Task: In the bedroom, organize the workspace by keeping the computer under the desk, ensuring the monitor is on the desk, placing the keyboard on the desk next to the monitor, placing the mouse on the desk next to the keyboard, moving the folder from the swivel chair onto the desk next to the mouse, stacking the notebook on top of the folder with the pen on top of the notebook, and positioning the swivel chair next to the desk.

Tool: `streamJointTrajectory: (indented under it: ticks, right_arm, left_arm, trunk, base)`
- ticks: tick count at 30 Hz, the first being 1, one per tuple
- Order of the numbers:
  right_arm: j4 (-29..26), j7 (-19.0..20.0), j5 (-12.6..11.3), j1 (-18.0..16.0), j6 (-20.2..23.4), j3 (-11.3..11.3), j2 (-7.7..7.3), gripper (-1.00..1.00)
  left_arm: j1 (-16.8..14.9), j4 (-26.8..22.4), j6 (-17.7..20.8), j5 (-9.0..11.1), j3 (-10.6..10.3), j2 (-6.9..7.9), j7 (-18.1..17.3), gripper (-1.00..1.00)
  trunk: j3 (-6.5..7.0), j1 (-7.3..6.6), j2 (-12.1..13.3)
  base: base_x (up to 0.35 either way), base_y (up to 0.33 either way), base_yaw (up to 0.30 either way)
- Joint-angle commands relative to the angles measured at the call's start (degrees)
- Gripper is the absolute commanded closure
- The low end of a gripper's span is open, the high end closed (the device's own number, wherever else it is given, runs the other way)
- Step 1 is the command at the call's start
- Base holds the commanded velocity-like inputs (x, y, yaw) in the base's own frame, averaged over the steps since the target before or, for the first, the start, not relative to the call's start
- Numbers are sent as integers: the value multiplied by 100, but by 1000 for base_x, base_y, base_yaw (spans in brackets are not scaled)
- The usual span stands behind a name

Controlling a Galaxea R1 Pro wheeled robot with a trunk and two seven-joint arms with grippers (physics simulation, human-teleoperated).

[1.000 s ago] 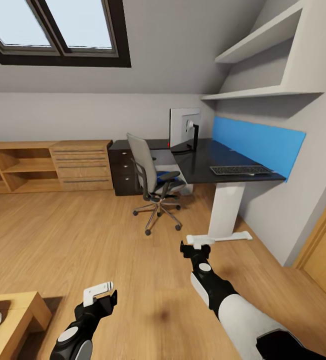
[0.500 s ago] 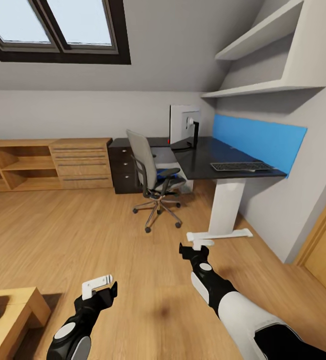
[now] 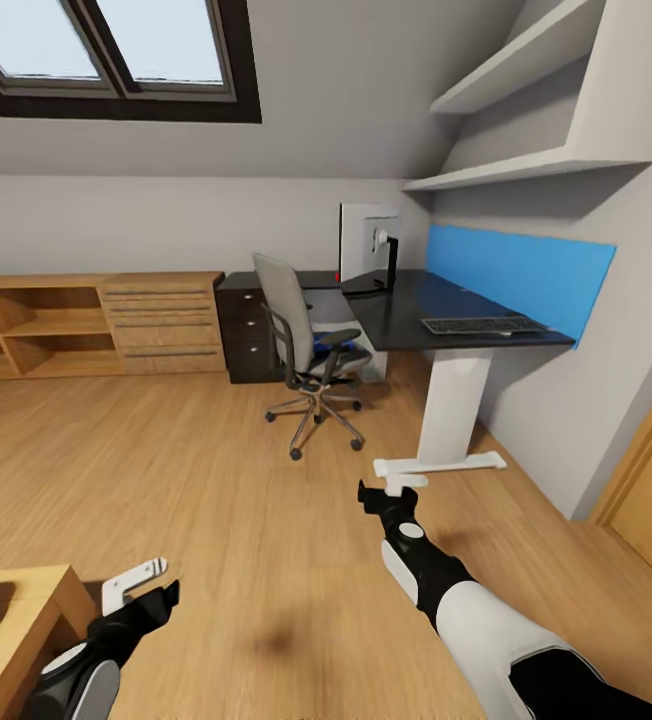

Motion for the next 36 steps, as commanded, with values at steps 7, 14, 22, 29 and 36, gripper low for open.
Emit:
streamJointTrajectory:
  ticks: [7,14,22,29,36]
  right_arm:
    - [-32,-32,-34,-7,-44,66,0,-100]
    - [-74,-21,-27,-7,-45,79,0,-100]
    - [-60,-17,-25,-7,-46,89,0,-100]
    - [-45,-10,-25,-7,-46,89,0,-100]
    - [-44,-9,-25,-7,-40,95,0,-100]
  left_arm:
    - [-2,-46,90,388,42,91,17,-100]
    - [-2,-105,80,418,36,86,22,-100]
    - [-2,-110,65,413,17,78,38,-100]
    - [-2,-110,67,410,24,83,40,-100]
    - [-2,-110,70,410,17,85,40,-100]
  trunk:
    - [-132,153,-285]
    - [-258,307,-566]
    - [-383,461,-846]
    - [-509,615,-1127]
    - [-563,681,-1247]
  base:
    - [0,0,0]
    - [0,0,0]
    - [0,0,0]
    - [0,0,0]
    - [0,0,0]
